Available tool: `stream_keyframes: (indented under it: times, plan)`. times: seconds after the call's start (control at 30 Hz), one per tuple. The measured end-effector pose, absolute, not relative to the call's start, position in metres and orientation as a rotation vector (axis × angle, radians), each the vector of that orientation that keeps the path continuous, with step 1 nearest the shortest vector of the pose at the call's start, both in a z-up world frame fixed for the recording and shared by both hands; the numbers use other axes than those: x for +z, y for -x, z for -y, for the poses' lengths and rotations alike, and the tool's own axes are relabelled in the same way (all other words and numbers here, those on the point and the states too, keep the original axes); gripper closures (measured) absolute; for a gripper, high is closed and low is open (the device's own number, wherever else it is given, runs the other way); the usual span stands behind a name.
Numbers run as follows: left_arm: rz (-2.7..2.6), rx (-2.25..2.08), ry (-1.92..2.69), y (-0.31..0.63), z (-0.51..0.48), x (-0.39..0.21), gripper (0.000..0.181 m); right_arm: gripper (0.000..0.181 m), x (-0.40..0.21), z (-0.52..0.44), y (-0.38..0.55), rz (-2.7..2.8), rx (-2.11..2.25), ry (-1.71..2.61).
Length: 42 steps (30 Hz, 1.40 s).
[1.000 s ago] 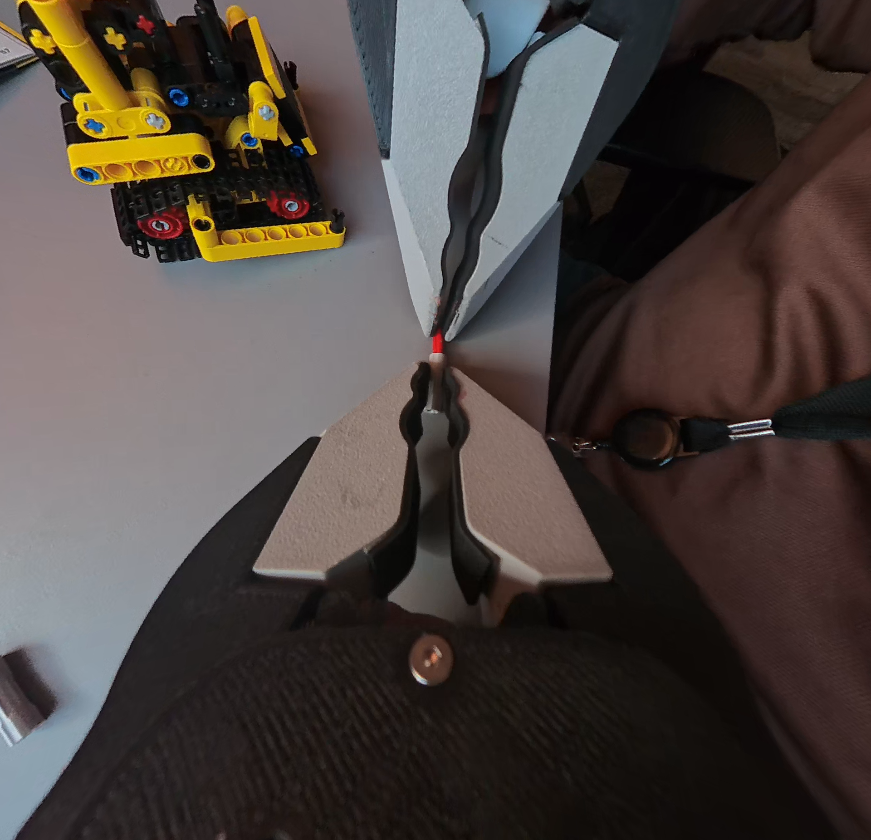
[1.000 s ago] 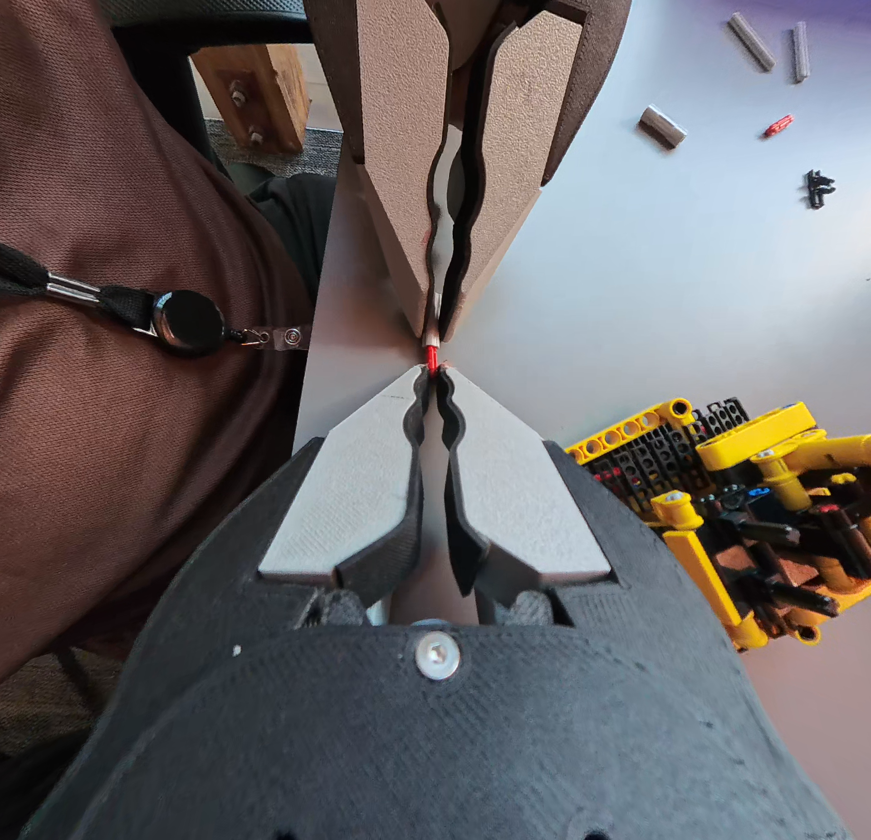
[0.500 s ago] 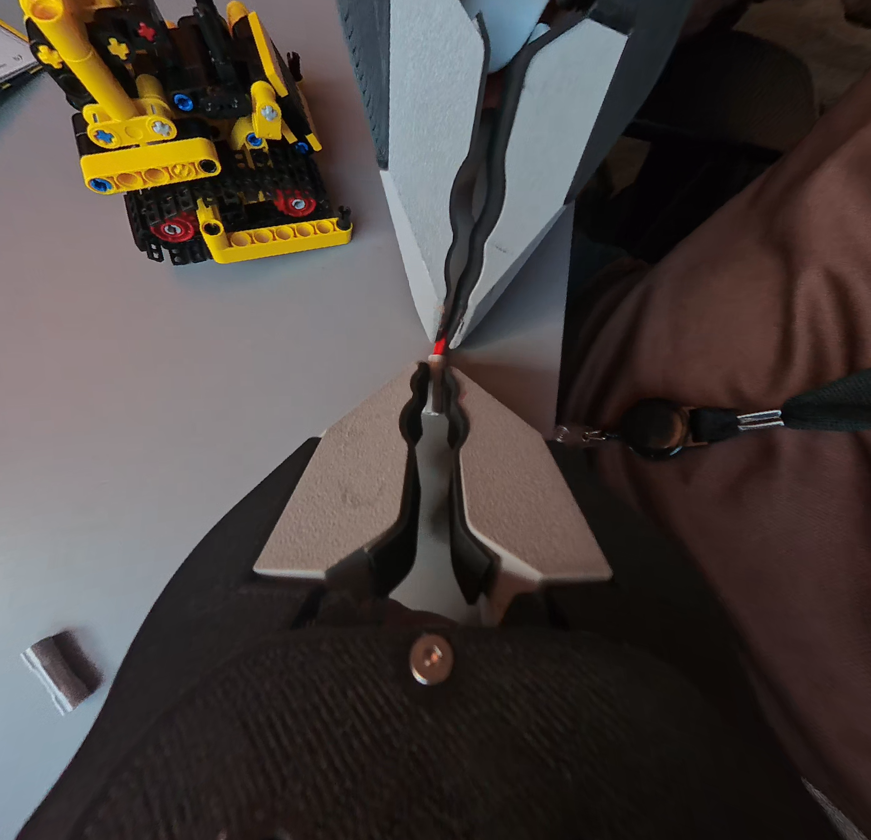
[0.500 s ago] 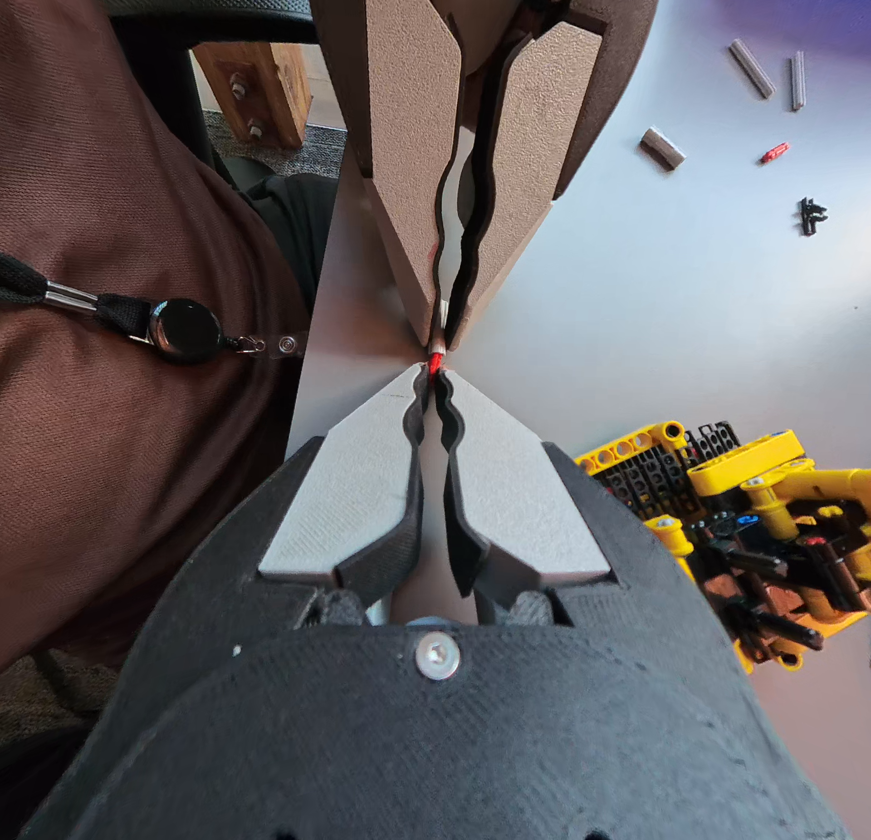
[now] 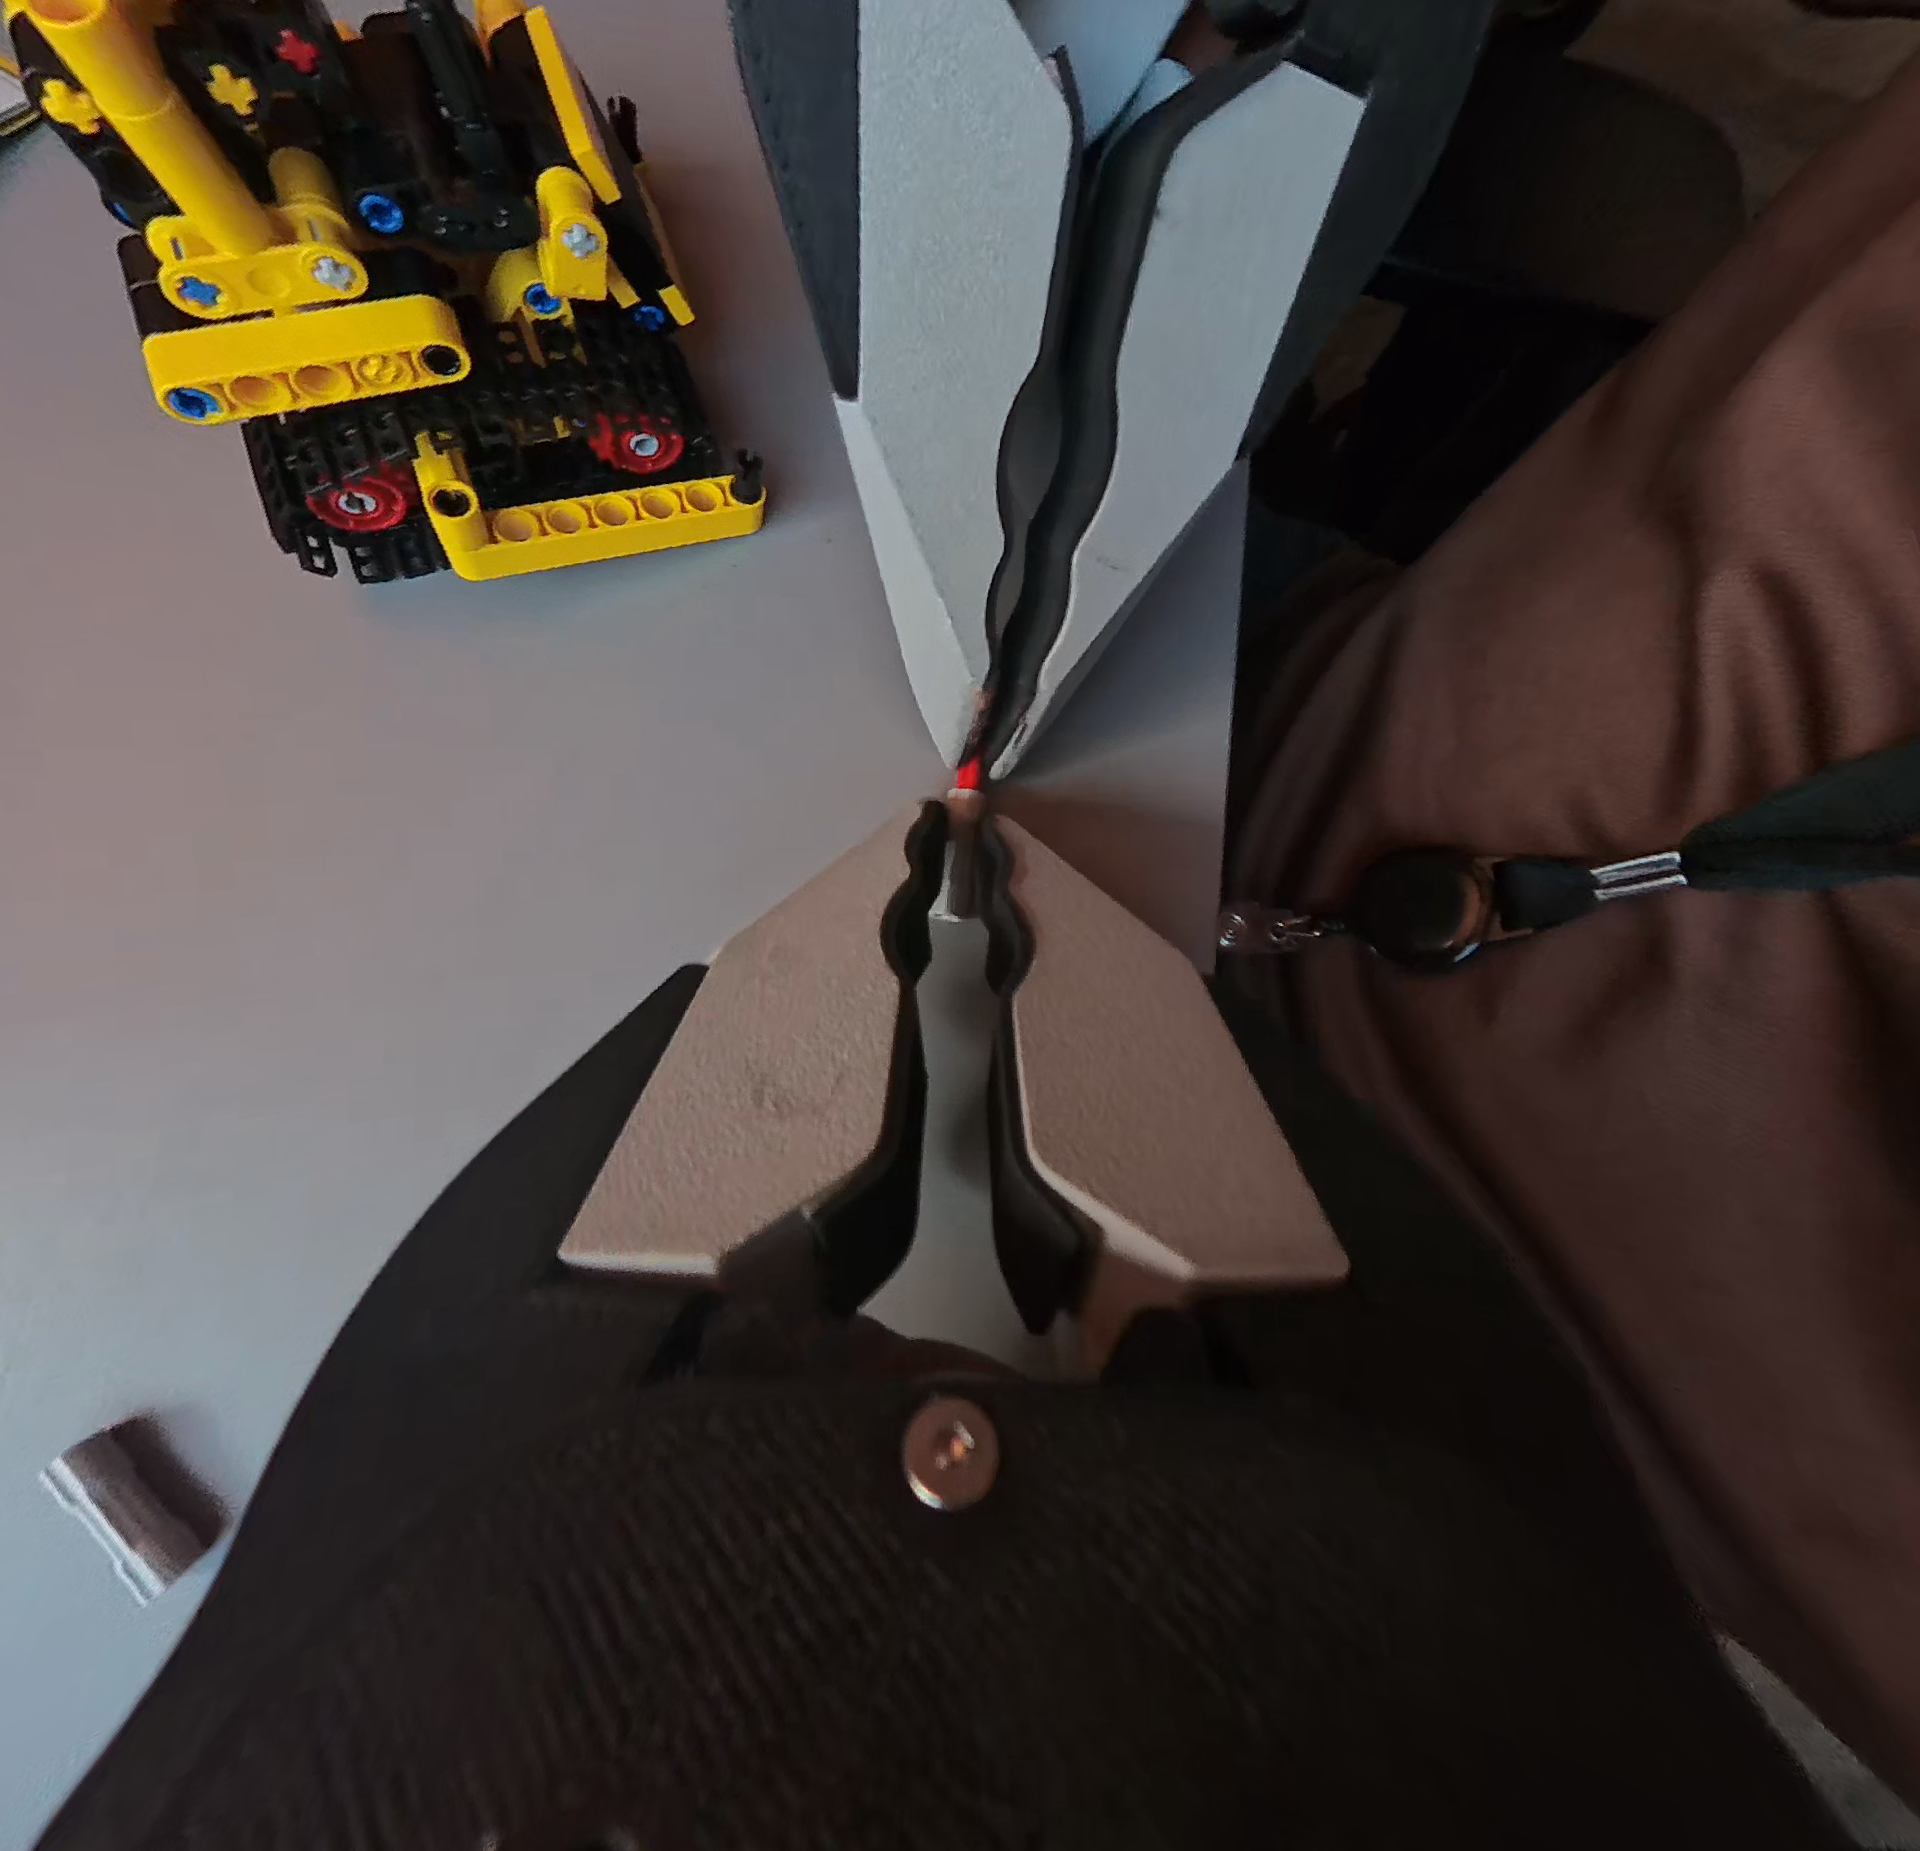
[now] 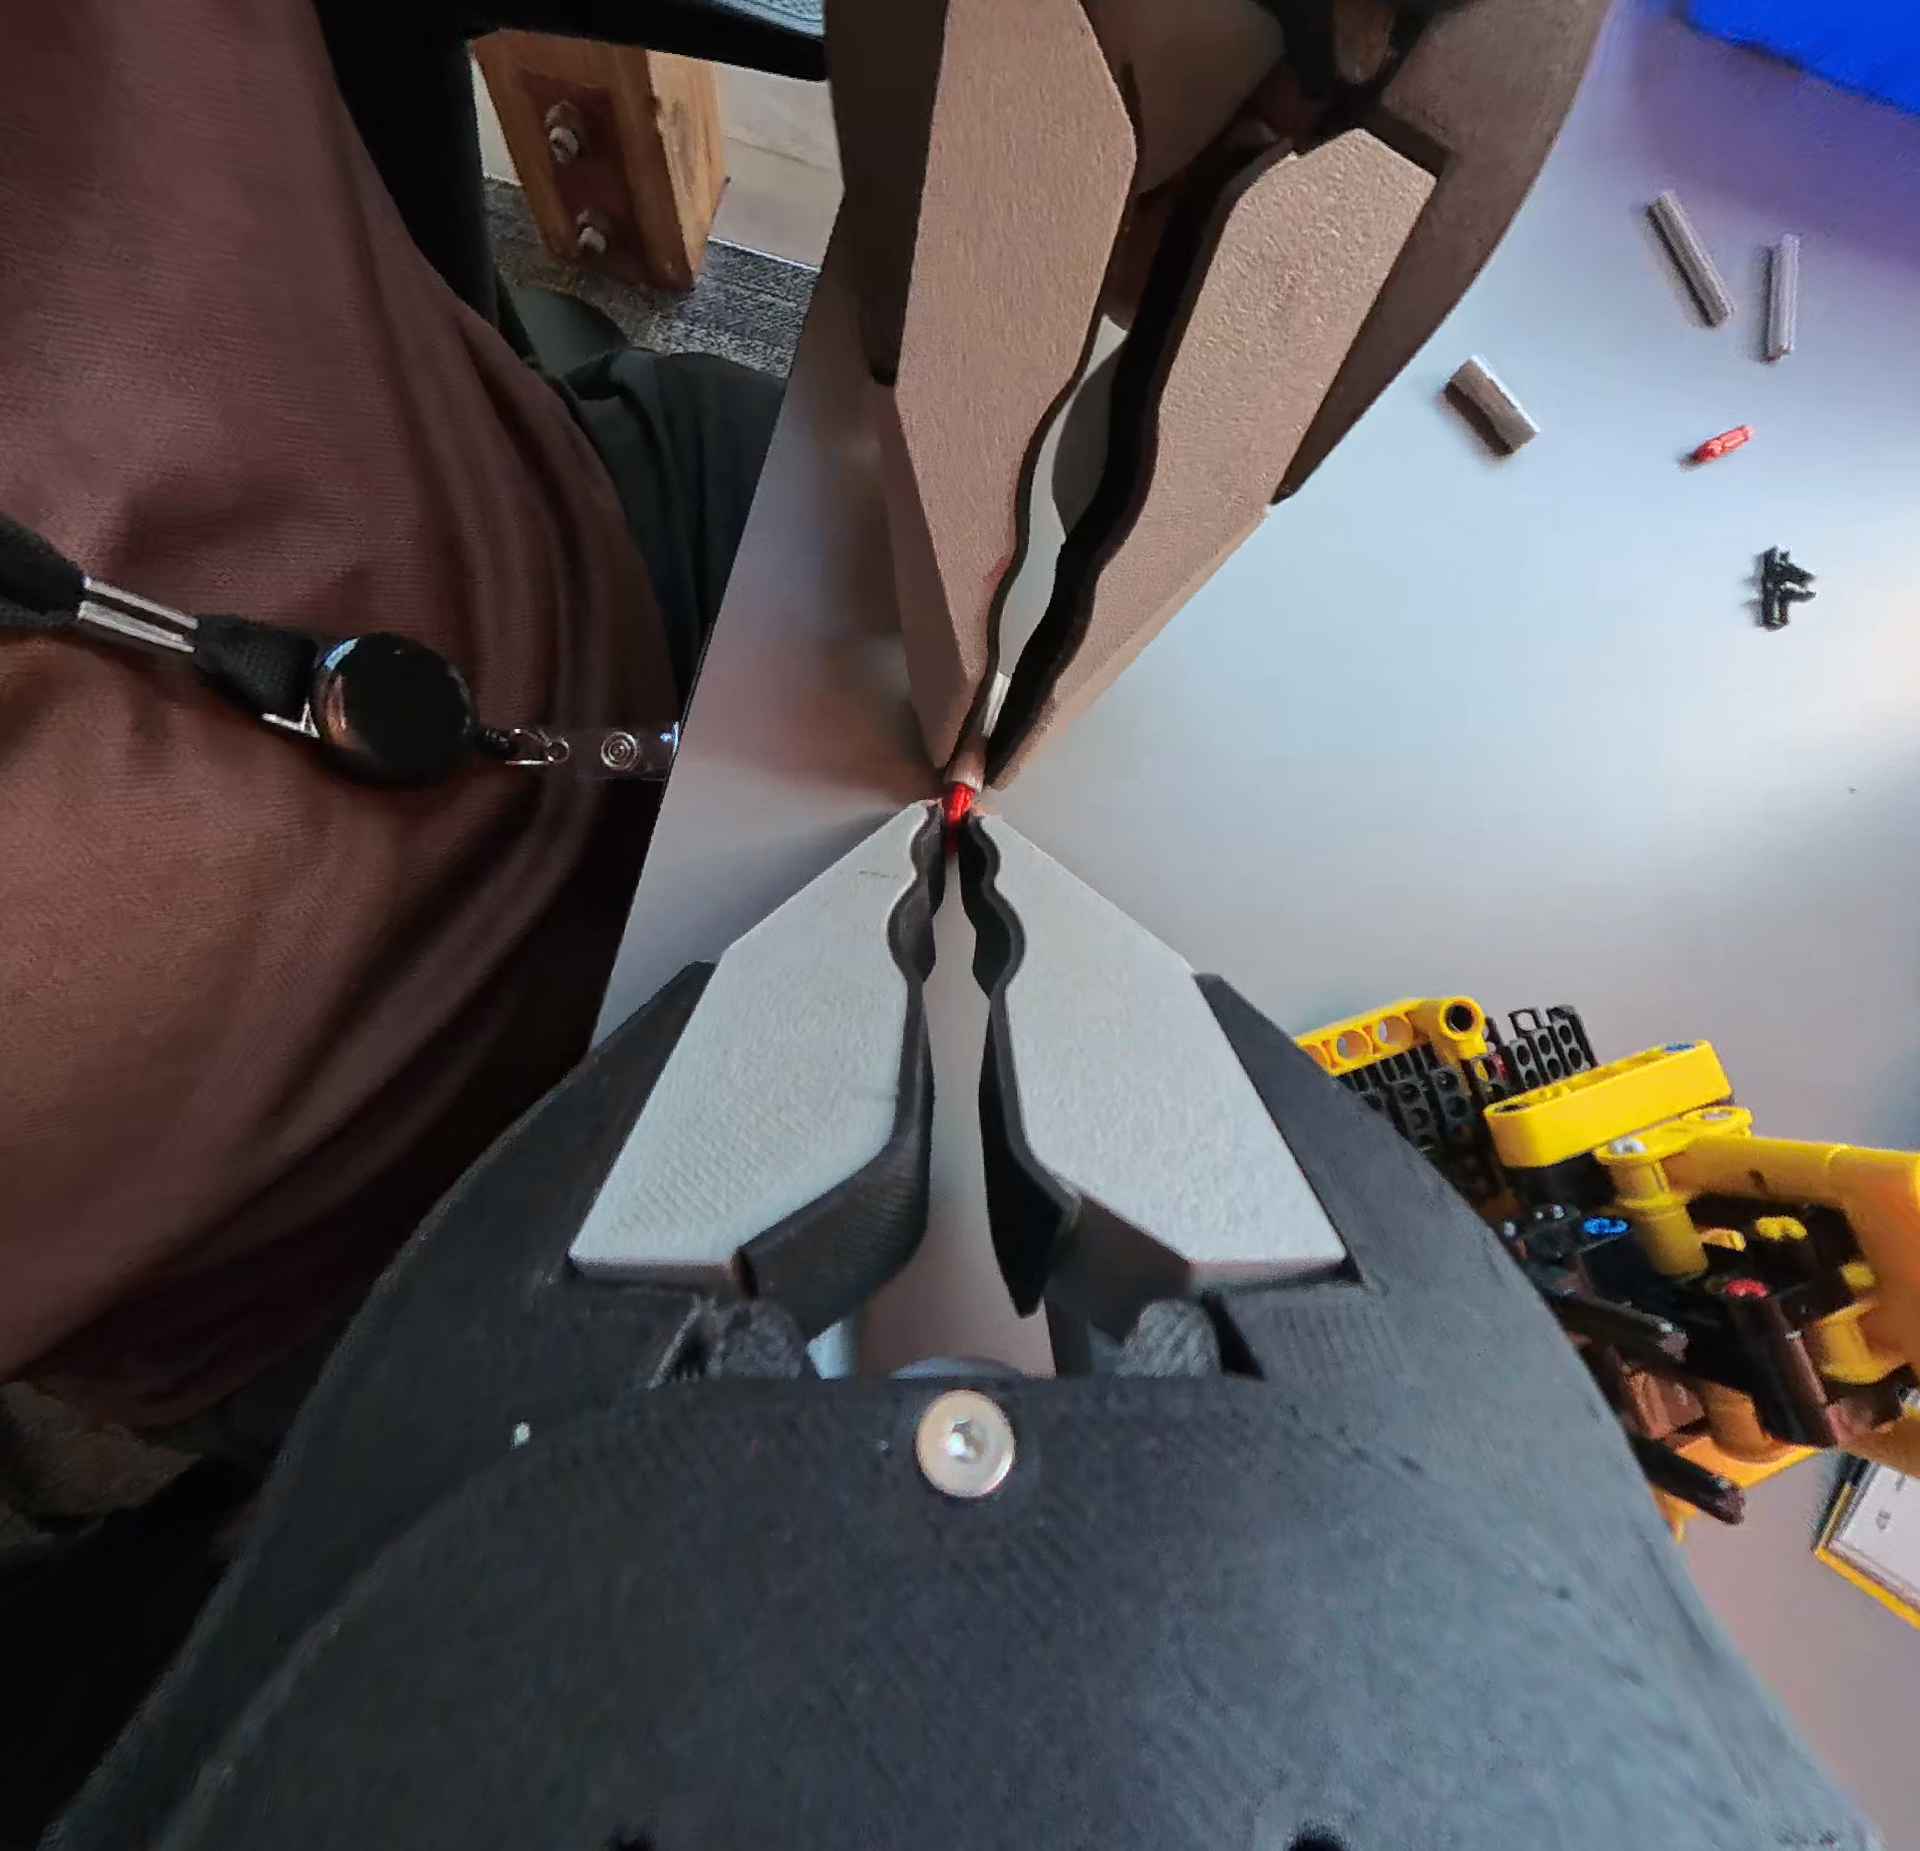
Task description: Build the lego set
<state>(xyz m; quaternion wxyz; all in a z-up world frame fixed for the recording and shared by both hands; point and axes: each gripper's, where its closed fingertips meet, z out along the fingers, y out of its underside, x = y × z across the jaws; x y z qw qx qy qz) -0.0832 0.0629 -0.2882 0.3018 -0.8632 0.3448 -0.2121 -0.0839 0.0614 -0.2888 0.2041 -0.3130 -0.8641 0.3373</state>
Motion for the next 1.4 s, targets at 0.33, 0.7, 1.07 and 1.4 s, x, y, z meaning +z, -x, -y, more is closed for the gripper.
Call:
stream_keyframes:
  times: [0.33, 0.7, 1.07, 1.4]
  plan:
    - [-0.902, -0.554, 2.25, 0.078, -0.065, -0.289, 0.178, 0.181, -0.257, -0.065, 0.088, 2.23, 1.178, 0.94]
    - [-0.899, -0.58, 2.229, 0.078, -0.066, -0.288, 0.177, 0.181, -0.287, -0.073, 0.068, 2.3, 1.0, 1.118]
    - [-0.903, -0.567, 2.228, 0.079, -0.066, -0.288, 0.178, 0.181, -0.288, -0.074, 0.073, 2.295, 0.974, 1.144]
    - [-0.917, -0.524, 2.206, 0.063, -0.074, -0.289, 0.178, 0.181, -0.273, -0.017, 0.073, 2.395, 1.179, 0.909]
